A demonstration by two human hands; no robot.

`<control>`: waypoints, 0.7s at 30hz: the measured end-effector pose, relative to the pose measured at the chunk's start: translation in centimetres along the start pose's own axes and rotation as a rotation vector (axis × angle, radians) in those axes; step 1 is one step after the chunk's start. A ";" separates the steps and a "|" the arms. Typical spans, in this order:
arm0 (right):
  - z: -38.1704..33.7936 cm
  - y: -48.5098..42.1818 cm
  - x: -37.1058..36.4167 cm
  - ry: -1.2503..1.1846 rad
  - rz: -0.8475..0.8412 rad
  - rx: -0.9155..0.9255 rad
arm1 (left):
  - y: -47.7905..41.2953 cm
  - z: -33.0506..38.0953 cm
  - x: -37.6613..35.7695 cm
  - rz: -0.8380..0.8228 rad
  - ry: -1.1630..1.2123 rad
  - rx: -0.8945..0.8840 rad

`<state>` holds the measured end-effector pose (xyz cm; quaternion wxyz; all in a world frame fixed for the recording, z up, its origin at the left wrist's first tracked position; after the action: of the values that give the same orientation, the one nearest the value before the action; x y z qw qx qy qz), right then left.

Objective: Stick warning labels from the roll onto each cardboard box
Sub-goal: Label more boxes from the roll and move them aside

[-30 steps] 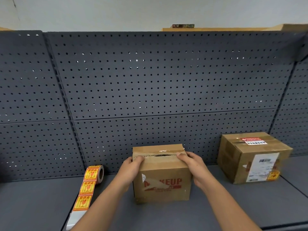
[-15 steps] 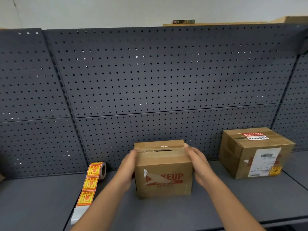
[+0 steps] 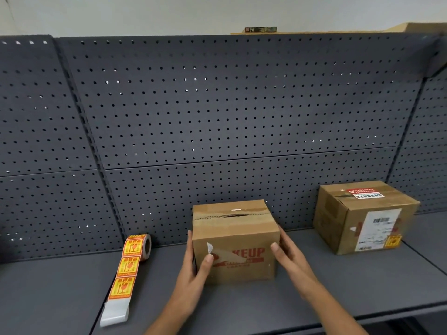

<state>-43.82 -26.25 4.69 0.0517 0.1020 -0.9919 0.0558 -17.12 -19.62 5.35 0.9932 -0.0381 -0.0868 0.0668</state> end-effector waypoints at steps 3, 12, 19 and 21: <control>-0.2 0.0 -0.8 0.023 -0.017 -0.006 | -0.4 -0.7 -0.3 0.022 -0.004 -0.016; -2.0 -0.2 -1.9 0.063 0.112 0.030 | -0.6 1.0 -0.2 0.130 0.075 -0.033; -7.2 -0.2 -2.1 0.138 0.200 0.044 | -1.5 4.6 0.9 0.148 -0.096 -0.052; -8.1 -0.3 -2.0 0.176 0.226 0.009 | -1.7 5.2 1.0 0.136 -0.113 -0.005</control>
<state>-41.06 -25.13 12.54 0.1315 -0.0153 -0.9884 0.0742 -16.89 -20.84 10.73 0.9799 -0.0425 -0.1399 0.1360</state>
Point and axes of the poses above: each hand's wrist, its own y-axis away from the middle knuckle, its own x-axis out of the back of the hand, z = x × y, the point moved 4 cm from there along -y, towards the middle knuckle, and after that the axes turned 1 degree about y, right-handed, at the moved point
